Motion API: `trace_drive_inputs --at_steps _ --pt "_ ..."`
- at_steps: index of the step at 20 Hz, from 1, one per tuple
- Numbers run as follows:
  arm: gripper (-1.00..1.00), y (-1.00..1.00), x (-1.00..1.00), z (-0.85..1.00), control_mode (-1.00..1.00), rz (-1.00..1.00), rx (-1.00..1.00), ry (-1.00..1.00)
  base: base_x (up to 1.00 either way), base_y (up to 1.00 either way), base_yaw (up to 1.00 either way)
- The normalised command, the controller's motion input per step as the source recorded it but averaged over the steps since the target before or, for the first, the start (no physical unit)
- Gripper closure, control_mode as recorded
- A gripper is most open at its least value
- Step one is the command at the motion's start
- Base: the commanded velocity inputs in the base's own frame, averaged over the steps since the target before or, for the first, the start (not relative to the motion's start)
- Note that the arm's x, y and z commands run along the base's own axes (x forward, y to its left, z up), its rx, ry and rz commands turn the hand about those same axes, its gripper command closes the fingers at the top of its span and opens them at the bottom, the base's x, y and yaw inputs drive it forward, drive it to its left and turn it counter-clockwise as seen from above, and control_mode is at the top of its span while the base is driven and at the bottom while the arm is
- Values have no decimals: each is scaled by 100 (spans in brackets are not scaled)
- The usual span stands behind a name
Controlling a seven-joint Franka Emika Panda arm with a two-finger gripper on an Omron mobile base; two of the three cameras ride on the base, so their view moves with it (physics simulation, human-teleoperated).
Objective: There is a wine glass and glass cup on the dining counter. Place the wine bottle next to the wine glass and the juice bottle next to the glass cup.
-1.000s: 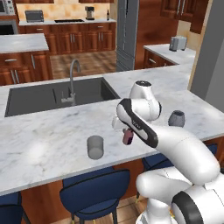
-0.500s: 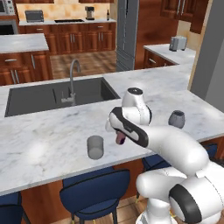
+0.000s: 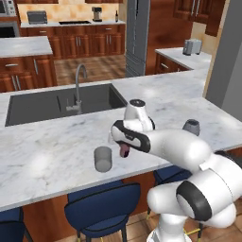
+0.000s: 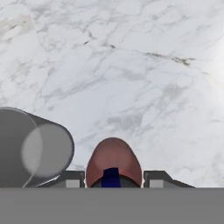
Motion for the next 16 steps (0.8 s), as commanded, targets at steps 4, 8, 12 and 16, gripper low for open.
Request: trace_drive_inputs --at_steps 4,8,12,16 --pt "100 6 8 -27 -100 0 0 0 0 0 0" --pt "100 5 4 -27 -100 0 0 0 0 0 0" --pt "100 4 6 -24 -100 0 0 0 0 0 0" --pt "100 4 7 -24 -100 0 0 0 0 0 0"
